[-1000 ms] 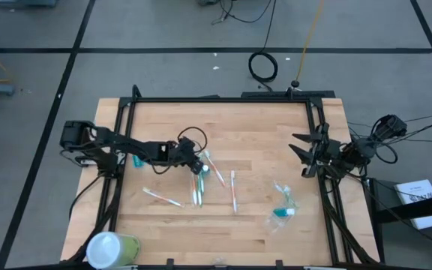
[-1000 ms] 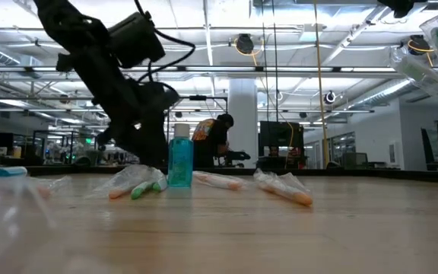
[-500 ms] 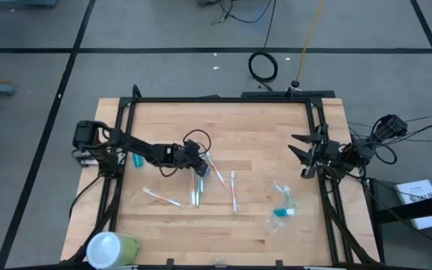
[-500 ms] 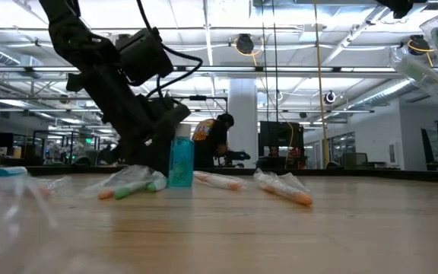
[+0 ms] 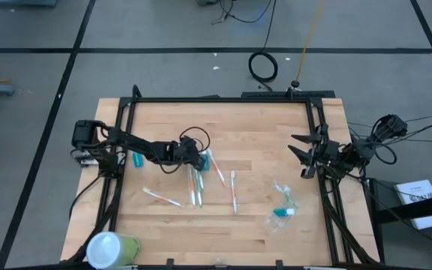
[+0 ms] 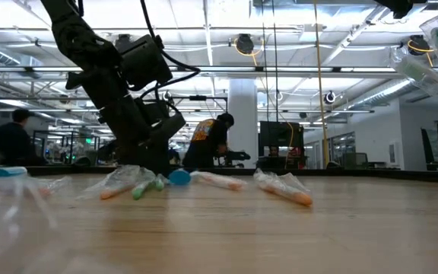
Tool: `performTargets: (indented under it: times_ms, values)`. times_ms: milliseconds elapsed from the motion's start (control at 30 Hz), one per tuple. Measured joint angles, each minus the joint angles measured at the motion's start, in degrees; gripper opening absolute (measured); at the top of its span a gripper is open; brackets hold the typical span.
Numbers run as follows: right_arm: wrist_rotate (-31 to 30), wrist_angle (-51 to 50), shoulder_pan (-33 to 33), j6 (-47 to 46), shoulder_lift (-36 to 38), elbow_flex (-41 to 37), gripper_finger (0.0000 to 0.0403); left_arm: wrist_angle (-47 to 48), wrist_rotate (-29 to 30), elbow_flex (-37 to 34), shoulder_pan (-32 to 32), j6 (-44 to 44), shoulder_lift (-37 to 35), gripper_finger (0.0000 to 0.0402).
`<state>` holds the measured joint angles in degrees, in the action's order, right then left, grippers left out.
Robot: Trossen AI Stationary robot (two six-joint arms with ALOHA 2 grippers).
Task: Pick & Place toothbrushing station
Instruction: Put the green toothbrush into the top section of the transparent organizer
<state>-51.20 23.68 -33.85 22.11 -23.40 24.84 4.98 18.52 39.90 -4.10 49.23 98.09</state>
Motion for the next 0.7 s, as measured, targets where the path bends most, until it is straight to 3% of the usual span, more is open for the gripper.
performTargets:
  times_ms: [100, 333, 700]
  values:
    - [0.0, 0.0, 0.0, 0.0, 0.0, 0.0, 0.0156, 0.2, 0.0, -0.1, 0.1, 0.0, 0.0, 0.0127]
    - [0.0, -0.5, 0.0, -0.1, -0.1, 0.0, 0.0155, -0.1, 0.2, -0.2, 0.0, -1.0, -0.3, 0.0024]
    - [0.0, -0.4, 0.0, -0.4, -1.6, 0.0, 0.0155, -4.7, 0.2, -0.4, 0.3, -11.1, -10.9, 0.0036]
